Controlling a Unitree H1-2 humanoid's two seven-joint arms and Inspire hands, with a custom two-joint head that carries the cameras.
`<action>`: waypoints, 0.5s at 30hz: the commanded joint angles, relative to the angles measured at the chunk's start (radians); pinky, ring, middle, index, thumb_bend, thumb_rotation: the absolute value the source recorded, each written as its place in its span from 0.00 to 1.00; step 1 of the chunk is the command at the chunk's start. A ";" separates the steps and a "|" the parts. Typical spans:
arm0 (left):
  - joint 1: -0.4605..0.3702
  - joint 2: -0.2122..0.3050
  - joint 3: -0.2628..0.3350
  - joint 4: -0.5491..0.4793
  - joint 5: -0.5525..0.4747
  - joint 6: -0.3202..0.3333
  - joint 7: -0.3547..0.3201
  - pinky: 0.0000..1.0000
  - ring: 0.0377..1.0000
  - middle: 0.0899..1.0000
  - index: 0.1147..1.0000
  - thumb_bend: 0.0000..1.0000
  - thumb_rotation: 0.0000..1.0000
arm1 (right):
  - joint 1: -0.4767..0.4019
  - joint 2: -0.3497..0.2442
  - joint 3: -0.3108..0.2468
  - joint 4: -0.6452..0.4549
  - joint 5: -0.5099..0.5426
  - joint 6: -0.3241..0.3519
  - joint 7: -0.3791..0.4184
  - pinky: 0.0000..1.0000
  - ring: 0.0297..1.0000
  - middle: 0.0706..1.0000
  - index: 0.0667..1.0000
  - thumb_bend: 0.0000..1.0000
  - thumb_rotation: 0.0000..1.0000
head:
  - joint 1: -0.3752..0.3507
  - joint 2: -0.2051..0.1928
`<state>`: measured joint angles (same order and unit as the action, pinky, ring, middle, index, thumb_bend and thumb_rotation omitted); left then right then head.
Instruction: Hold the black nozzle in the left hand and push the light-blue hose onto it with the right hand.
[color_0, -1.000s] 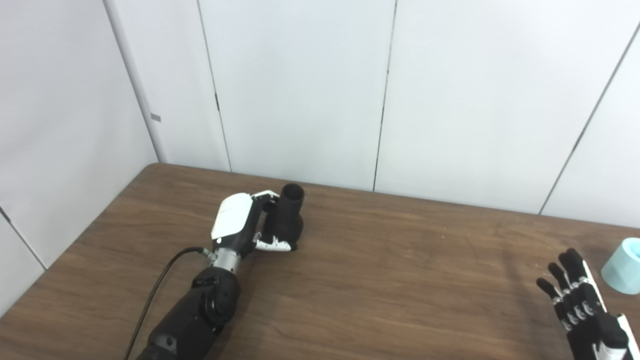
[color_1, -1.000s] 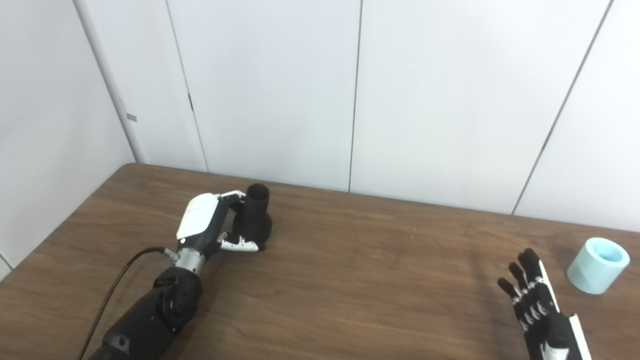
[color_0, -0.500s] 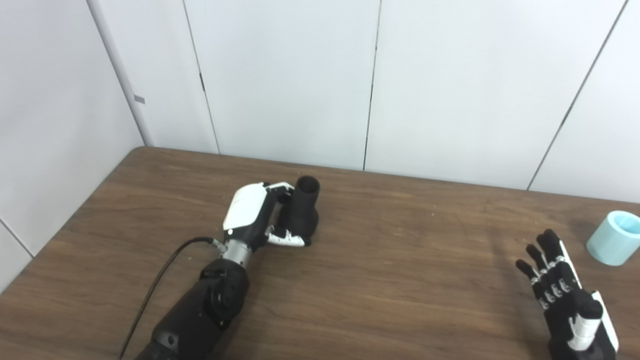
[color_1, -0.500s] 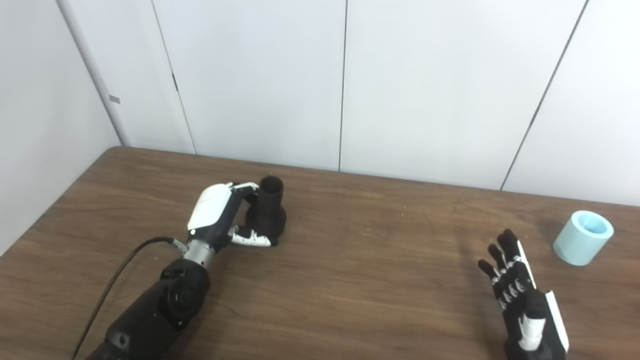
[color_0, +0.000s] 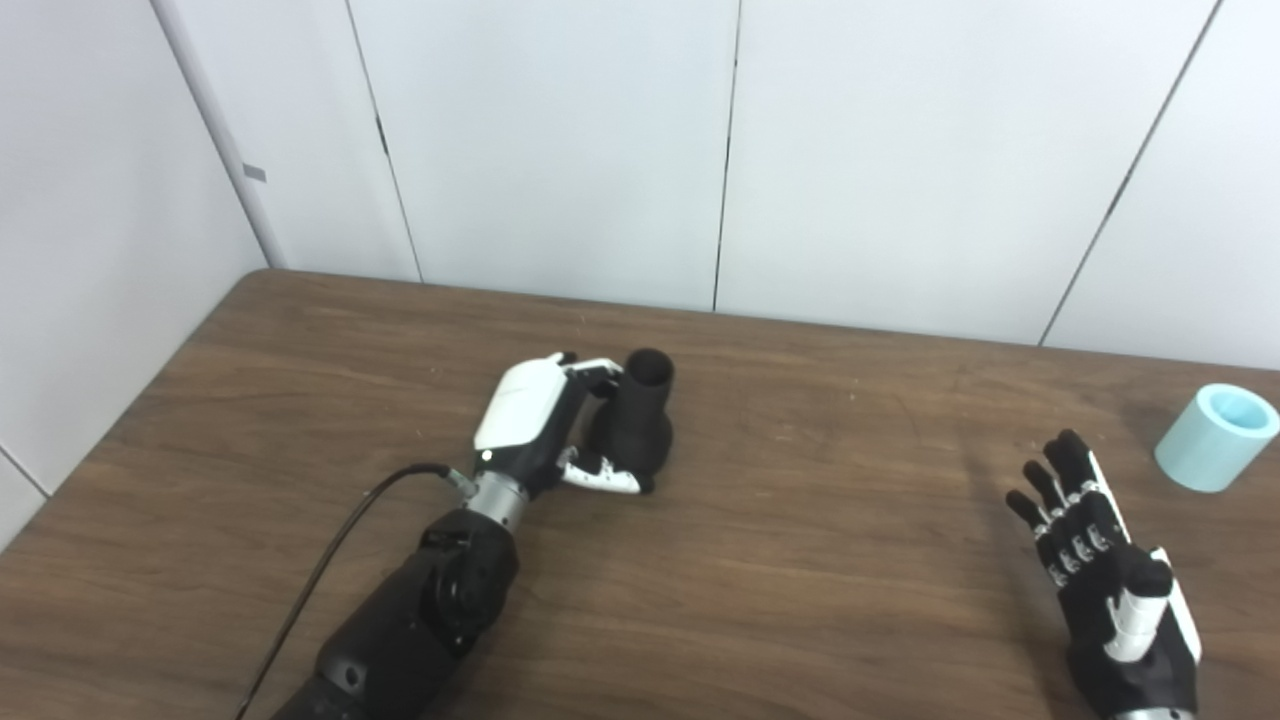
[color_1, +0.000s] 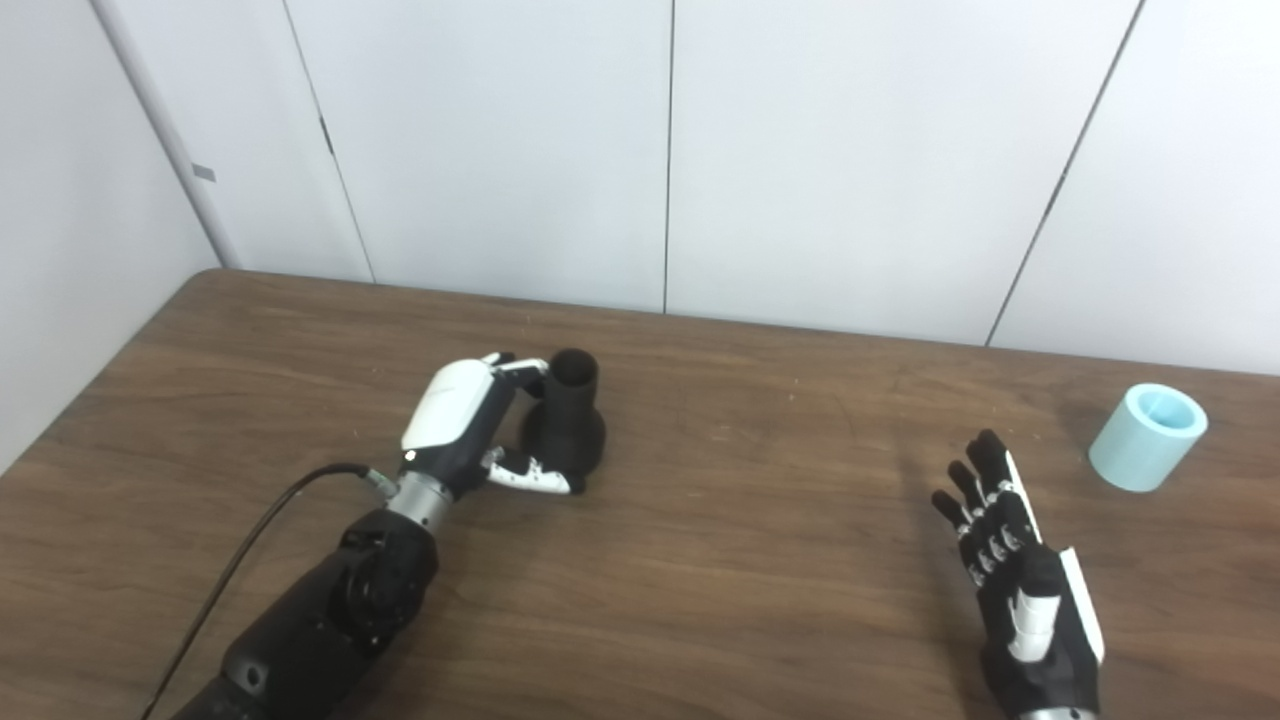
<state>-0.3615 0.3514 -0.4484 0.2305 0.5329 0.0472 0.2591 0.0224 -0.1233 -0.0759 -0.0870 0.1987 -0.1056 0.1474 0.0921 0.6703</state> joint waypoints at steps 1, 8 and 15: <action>0.094 -0.036 -0.119 0.027 0.042 0.031 -0.198 0.91 0.66 0.50 0.37 0.52 0.00 | -0.006 0.014 0.007 -0.039 -0.014 0.002 -0.013 0.92 0.98 1.00 1.00 0.81 1.00 | -0.004 0.003; 0.097 -0.038 -0.139 -0.011 -0.039 0.034 -0.297 0.90 0.67 0.50 0.37 0.52 0.00 | -0.004 0.024 0.014 -0.065 -0.033 0.021 -0.022 0.93 0.99 1.00 1.00 0.80 1.00 | -0.024 0.010; 0.132 -0.089 -0.095 -0.018 -0.199 0.036 -0.323 0.89 0.67 0.50 0.38 0.52 0.00 | -0.006 0.028 0.015 -0.067 -0.044 0.024 -0.024 0.93 0.99 1.00 1.00 0.80 1.00 | -0.041 0.017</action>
<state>-0.3326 0.3038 -0.4638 0.1706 0.3716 0.0594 0.1293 0.0269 -0.1005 -0.0635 -0.1029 0.1595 -0.0650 0.1308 0.0507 0.6857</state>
